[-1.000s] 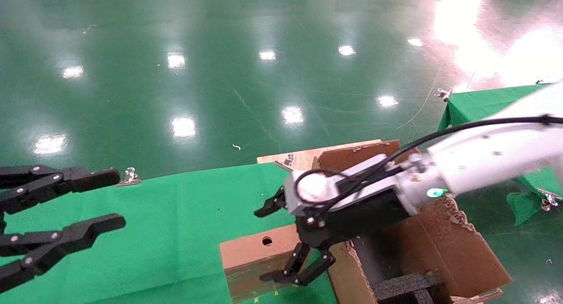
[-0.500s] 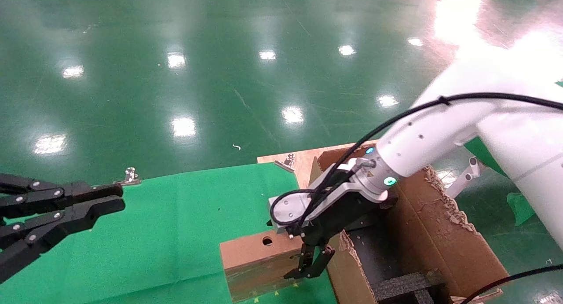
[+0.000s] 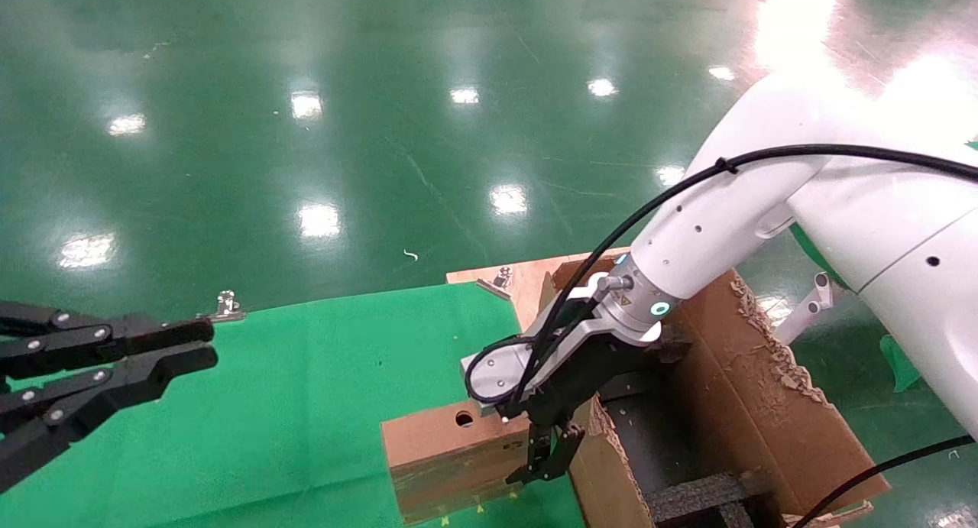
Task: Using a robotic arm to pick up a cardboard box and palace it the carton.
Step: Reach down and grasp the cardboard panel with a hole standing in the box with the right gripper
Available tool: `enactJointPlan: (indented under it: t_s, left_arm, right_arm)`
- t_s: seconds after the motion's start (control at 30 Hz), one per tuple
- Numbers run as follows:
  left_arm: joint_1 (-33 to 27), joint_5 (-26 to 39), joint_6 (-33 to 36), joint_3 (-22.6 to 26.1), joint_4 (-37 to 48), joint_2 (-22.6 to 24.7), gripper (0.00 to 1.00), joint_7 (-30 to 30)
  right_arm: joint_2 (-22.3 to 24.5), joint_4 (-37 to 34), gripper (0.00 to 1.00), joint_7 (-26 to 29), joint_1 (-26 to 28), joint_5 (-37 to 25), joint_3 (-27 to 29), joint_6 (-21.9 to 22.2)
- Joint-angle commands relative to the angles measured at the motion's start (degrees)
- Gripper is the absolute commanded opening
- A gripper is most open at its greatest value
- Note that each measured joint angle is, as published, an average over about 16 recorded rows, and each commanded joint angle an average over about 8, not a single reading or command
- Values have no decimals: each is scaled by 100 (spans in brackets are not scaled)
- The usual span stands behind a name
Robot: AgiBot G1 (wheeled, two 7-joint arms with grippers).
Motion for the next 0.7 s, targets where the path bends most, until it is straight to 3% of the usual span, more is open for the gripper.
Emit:
enactJointPlan:
  t_s: [0.03,0.07,0.7]
  left_arm:
    - [0,0,0,0,0,0,100,0]
    - [0,0,0,0,0,0,100,0]
    - [0,-1,0,0,0,0,100,0]
  right_arm:
    - [-2,-2,3,1,2,6,-2,0]
    - [4,5,0,6,-4,7,9,0]
    - [57,66,0,52,-64,27,109,9]
